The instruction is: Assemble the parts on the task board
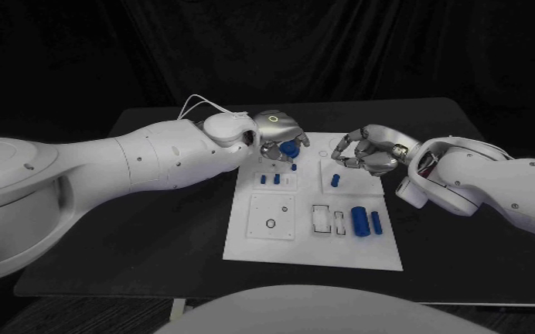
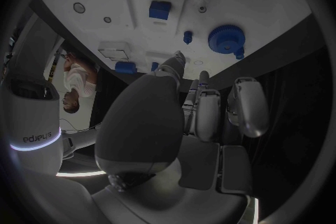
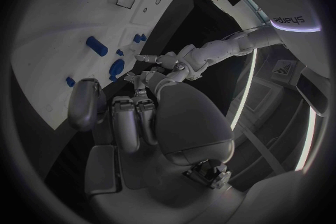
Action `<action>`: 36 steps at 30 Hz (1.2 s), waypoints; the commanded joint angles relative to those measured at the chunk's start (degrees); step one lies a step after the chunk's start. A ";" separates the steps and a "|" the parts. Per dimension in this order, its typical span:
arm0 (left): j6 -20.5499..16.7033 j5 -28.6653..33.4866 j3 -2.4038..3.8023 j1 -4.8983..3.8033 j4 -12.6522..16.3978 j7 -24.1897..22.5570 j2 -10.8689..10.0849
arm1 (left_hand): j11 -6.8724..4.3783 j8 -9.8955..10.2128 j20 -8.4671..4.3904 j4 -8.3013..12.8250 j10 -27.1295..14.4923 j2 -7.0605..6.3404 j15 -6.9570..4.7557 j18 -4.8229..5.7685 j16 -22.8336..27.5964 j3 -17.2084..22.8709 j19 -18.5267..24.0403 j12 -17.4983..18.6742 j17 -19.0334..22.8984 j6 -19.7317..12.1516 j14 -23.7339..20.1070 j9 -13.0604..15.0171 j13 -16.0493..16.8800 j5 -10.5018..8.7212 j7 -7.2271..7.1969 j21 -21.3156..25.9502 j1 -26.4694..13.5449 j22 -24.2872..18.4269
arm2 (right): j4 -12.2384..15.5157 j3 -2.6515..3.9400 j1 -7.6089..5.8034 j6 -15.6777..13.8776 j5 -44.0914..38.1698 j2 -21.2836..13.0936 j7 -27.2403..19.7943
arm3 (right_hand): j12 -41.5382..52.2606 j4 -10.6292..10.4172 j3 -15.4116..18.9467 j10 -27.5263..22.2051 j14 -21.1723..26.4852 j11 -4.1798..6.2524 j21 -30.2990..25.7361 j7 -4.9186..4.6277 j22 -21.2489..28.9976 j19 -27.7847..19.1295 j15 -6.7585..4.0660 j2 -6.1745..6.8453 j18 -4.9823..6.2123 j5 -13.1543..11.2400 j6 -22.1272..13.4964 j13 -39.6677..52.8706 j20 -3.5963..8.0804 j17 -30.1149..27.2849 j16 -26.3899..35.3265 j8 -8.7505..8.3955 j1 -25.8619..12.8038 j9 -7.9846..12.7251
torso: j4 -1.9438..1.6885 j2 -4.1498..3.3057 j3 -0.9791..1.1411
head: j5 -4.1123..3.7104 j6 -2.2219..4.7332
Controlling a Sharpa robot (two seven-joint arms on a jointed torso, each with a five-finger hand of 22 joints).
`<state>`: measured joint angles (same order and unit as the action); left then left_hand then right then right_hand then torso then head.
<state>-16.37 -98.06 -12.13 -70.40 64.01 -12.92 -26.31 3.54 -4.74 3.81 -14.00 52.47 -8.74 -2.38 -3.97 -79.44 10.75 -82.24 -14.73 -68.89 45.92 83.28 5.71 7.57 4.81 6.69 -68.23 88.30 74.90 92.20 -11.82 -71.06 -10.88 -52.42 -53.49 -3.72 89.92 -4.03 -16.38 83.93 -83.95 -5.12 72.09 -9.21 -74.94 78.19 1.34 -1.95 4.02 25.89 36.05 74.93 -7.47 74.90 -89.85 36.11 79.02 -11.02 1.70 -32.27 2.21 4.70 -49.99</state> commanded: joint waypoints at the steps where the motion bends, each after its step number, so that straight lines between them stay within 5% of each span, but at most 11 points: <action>1: 3.79 -0.06 0.07 -0.03 -0.49 1.15 0.66 | 0.26 -0.48 0.52 0.44 0.21 0.09 0.62 -0.35 -0.33 -0.04 0.09 -1.38 0.06 1.36 -0.12 0.26 1.15 0.22 0.27 0.33 0.42 9.32 | 0.03 0.03 0.13 0.44 -0.26 0.06 0.32 | 0.08 0.36 0.06 6.07 -6.05 0.41 -0.16 0.07 -8.16 -0.14 -0.38 0.08 0.80 0.22 0.38 15.07 0.28 15.10 -0.15 -0.15 0.34 0.08 | 0.03 -0.05 -0.05 | 0.07 -0.01; 22: 7.05 -0.06 0.06 0.19 -2.69 1.84 3.12 | -0.48 -2.03 0.43 1.33 -1.93 0.65 0.27 -0.47 -0.33 0.12 0.24 -3.27 0.50 5.51 -0.49 0.99 3.41 2.19 -1.32 0.65 0.15 9.27 | -0.16 0.03 0.15 0.32 -0.26 0.28 0.08 | 0.08 0.46 0.01 6.07 -6.05 0.40 -0.24 0.06 -8.14 -0.18 -0.39 0.13 0.82 0.32 0.40 15.07 0.29 15.10 -0.15 -0.15 0.43 0.12 | 0.01 -0.07 0.00 | 0.07 -0.01; 36: 8.19 -0.06 0.06 1.26 -3.74 2.35 3.91 | -1.07 -3.10 -0.06 1.93 -0.44 0.52 -0.22 -0.43 -0.49 0.70 0.15 -4.57 0.41 8.57 -0.46 2.12 4.47 3.83 -1.78 0.49 0.18 9.32 | -0.18 0.03 0.28 0.19 -0.26 0.22 -0.10 | 0.08 0.49 0.00 6.07 -6.05 0.40 -0.26 0.05 -8.14 -0.18 -0.39 0.18 0.82 0.38 0.40 15.07 0.30 15.10 -0.15 -0.17 0.44 0.14 | 0.01 -0.01 -0.03 | -0.21 -0.01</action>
<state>-9.11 -98.11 -12.13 -69.25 60.32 -10.63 -22.60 2.48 -7.54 3.99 -12.39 51.61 -8.48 -2.37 -3.96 -79.60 11.41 -82.05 -19.09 -68.44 54.12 82.83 7.79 11.94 8.48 4.98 -67.57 88.58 74.90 91.99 -11.83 -70.94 -10.76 -52.42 -53.25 -3.76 89.92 -3.88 -16.53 83.93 -83.95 -5.12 72.09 -9.21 -74.91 78.19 1.34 -1.95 4.02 25.92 36.05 74.93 -7.47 74.90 -89.85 36.11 79.02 -10.96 1.71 -32.28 2.22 4.53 -49.99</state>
